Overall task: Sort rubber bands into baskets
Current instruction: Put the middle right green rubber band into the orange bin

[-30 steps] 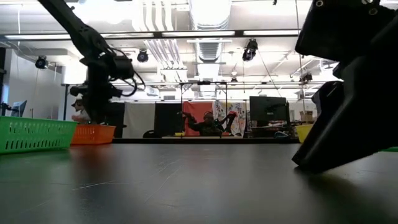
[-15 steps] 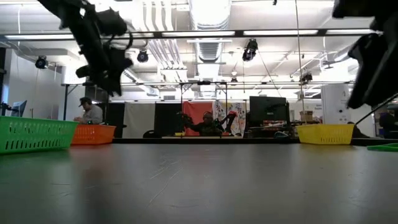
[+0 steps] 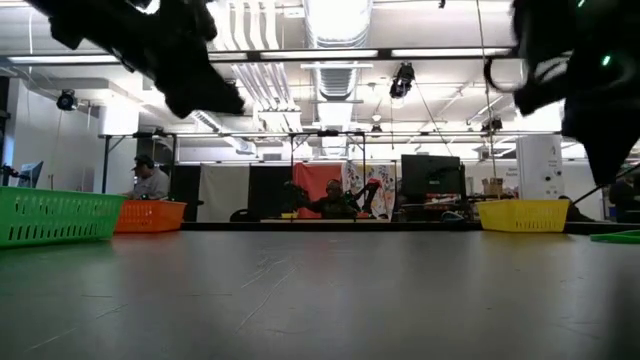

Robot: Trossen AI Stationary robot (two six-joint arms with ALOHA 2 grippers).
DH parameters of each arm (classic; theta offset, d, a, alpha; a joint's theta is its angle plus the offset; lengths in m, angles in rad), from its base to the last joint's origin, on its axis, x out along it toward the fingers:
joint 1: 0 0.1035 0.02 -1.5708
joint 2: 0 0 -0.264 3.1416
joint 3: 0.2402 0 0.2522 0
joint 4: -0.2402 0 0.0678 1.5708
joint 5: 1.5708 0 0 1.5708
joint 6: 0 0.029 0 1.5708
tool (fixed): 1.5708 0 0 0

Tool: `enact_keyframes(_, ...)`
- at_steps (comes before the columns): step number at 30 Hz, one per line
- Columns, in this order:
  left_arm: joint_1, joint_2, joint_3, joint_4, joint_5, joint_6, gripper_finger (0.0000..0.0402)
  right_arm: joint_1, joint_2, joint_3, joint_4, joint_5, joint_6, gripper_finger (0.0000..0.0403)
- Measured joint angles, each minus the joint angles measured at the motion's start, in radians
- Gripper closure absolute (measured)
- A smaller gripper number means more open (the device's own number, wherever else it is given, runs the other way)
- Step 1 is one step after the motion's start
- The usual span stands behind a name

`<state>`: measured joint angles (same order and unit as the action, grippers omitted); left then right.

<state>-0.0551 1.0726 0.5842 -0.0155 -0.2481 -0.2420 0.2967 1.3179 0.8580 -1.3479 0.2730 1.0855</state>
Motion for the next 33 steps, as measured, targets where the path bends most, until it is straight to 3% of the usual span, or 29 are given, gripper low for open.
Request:
enact_keyframes(5, -0.095, 0.031, -0.047, 0.179, -0.004, 0.0, 0.0302, -0.249, -0.037, -0.092, 0.007, -0.054, -0.155, 0.0224)
enact_keyframes(15, -0.126, 0.168, -0.058, 0.327, -0.007, -0.011, 0.0306, -0.547, 0.024, -0.087, 0.109, -0.148, -0.431, 0.0303)
enact_keyframes(21, -0.126, 0.293, -0.058, 0.46, -0.007, -0.003, 0.0306, -0.621, 0.113, -0.086, 0.13, -0.155, -0.53, 0.0335)
enact_keyframes(26, -0.126, 0.378, -0.057, 0.518, -0.007, -0.003, 0.0306, -0.647, 0.183, -0.086, 0.167, -0.245, -0.626, 0.0343)
enact_keyframes(33, -0.126, 0.448, -0.057, 0.538, -0.007, -0.003, 0.0306, -0.647, 0.219, -0.088, 0.185, -0.28, -0.651, 0.0308)
